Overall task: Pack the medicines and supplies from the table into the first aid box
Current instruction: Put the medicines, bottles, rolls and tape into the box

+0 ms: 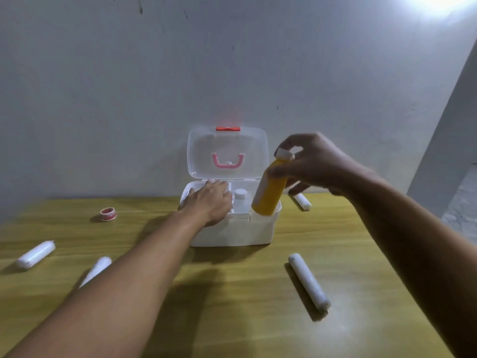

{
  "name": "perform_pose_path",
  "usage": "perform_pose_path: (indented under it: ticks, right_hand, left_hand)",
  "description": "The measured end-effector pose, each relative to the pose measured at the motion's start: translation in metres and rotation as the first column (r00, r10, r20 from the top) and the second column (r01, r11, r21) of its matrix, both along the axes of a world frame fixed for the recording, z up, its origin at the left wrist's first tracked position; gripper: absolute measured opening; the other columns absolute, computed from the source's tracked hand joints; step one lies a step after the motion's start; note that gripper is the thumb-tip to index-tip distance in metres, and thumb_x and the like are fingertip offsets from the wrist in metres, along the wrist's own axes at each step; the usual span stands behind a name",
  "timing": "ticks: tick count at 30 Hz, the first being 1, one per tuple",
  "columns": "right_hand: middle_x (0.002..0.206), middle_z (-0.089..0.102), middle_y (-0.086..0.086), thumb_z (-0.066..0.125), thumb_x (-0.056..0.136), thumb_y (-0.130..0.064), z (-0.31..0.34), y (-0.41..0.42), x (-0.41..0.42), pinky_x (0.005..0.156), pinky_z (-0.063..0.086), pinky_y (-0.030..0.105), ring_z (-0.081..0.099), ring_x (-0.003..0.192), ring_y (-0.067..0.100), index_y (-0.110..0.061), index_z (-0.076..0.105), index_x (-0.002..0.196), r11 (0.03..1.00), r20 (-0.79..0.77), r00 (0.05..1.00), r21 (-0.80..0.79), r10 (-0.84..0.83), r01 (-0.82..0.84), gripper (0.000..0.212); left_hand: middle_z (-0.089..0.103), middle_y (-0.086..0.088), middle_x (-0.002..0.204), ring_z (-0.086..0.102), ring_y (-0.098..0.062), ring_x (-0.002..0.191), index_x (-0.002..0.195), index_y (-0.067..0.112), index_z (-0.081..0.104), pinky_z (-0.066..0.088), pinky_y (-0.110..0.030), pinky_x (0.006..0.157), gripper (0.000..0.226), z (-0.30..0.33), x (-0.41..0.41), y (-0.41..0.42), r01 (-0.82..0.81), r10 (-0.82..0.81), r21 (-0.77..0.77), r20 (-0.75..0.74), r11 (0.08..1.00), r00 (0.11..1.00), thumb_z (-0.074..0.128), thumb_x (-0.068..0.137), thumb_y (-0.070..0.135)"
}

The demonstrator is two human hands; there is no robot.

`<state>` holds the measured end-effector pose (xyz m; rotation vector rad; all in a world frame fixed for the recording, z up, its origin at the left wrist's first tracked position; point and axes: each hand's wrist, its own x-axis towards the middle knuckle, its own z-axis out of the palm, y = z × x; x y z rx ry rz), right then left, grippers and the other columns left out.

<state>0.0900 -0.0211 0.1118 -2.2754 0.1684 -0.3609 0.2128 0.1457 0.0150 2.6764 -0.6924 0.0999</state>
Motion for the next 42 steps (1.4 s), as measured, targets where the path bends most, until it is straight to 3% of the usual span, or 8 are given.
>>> perform_pose_path:
  ticks: [4, 9, 20, 28, 33, 35, 39, 42]
  right_hand:
    - [0.1, 0.068, 0.016, 0.074, 0.082, -0.02, -0.008, -0.012, 0.033, 0.059, 0.063, 0.04, 0.073, 0.066, 0.026, -0.014, 0.063, 0.113, 0.988, 0.081, 0.992, -0.11, -0.097, 0.105, 0.034]
    - [0.115, 0.067, 0.012, 0.077, 0.079, -0.023, -0.041, -0.007, 0.058, 0.082, 0.059, 0.045, 0.067, 0.094, 0.028, -0.014, 0.068, 0.112, 0.95, 0.032, 0.999, -0.31, -0.038, 0.046, 0.035]
    - [0.118, 0.068, 0.005, 0.075, 0.08, -0.019, -0.045, -0.002, 0.06, 0.075, 0.047, 0.027, 0.064, 0.102, 0.022, -0.015, 0.068, 0.115, 0.853, -0.089, 0.995, -0.517, 0.034, -0.076, 0.036]
    - [0.105, 0.071, 0.001, 0.076, 0.075, -0.025, -0.058, -0.006, 0.068, 0.092, 0.049, 0.046, 0.061, 0.096, 0.024, -0.023, 0.072, 0.103, 0.838, -0.167, 0.986, -0.541, -0.03, -0.066, 0.029]
    - [0.101, 0.071, 0.01, 0.077, 0.079, -0.028, -0.046, -0.029, 0.065, 0.071, 0.054, 0.028, 0.067, 0.09, 0.021, -0.008, 0.07, 0.107, 0.993, -0.085, 0.994, -0.09, 0.069, -0.076, 0.035]
    - [0.097, 0.072, 0.014, 0.068, 0.088, -0.02, -0.053, -0.051, 0.076, 0.061, 0.051, 0.026, 0.066, 0.083, 0.022, -0.003, 0.07, 0.103, 0.997, -0.003, 0.998, 0.045, -0.066, 0.067, 0.023]
    - [0.103, 0.071, 0.02, 0.05, 0.087, -0.009, -0.095, -0.089, 0.1, 0.071, 0.052, 0.032, 0.065, 0.093, 0.037, 0.0, 0.069, 0.097, 0.899, -0.124, 0.95, -0.379, -0.285, 0.22, 0.023]
    - [0.121, 0.062, 0.02, 0.051, 0.088, -0.011, -0.124, -0.099, 0.1, 0.081, 0.048, 0.034, 0.06, 0.108, 0.037, -0.004, 0.051, 0.13, 0.85, -0.28, 0.91, -0.511, -0.305, 0.128, 0.043]
  left_hand:
    - [0.05, -0.005, 0.136, 0.036, -0.023, 0.132, 0.104, 0.022, 0.052, 0.028, -0.057, 0.106, 0.036, -0.006, 0.006, 0.0, -0.006, 0.006, 0.03, -0.013, 1.0, 1.0, 0.019, 0.093, 0.031]
    - [0.036, -0.005, 0.153, 0.023, -0.024, 0.144, 0.146, 0.025, 0.034, 0.02, -0.053, 0.115, 0.052, -0.013, 0.009, -0.001, 0.009, -0.01, 0.079, 0.015, 0.997, 1.0, 0.017, 0.098, 0.035]
    - [0.031, -0.003, 0.156, 0.029, -0.033, 0.141, 0.147, 0.032, 0.03, 0.028, -0.051, 0.111, 0.054, -0.015, 0.01, -0.002, -0.026, 0.025, 0.087, 0.003, 0.996, 1.0, 0.017, 0.096, 0.041]
    - [0.028, -0.002, 0.157, 0.025, -0.031, 0.144, 0.148, 0.029, 0.03, 0.026, -0.05, 0.113, 0.053, -0.014, 0.009, -0.002, -0.017, 0.017, 0.086, 0.006, 0.996, 1.0, 0.018, 0.097, 0.039]
    - [0.031, -0.002, 0.155, 0.03, -0.033, 0.141, 0.146, 0.031, 0.03, 0.028, -0.051, 0.112, 0.053, -0.016, 0.012, -0.002, -0.02, 0.019, 0.088, 0.012, 0.996, 1.0, 0.017, 0.096, 0.04]
    - [0.031, -0.001, 0.155, 0.032, -0.035, 0.139, 0.147, 0.033, 0.029, 0.03, -0.052, 0.11, 0.054, -0.017, 0.013, -0.002, -0.024, 0.023, 0.092, 0.011, 0.996, 1.0, 0.016, 0.095, 0.042]
    - [0.025, 0.002, 0.158, 0.023, -0.028, 0.145, 0.15, 0.033, 0.022, 0.027, -0.049, 0.113, 0.053, -0.016, 0.011, -0.004, -0.018, 0.017, 0.109, 0.011, 0.994, 1.0, 0.016, 0.098, 0.039]
    - [0.025, 0.002, 0.158, 0.022, -0.026, 0.145, 0.151, 0.031, 0.021, 0.026, -0.048, 0.113, 0.053, -0.015, 0.009, -0.004, -0.014, 0.012, 0.104, 0.019, 0.994, 1.0, 0.016, 0.099, 0.037]
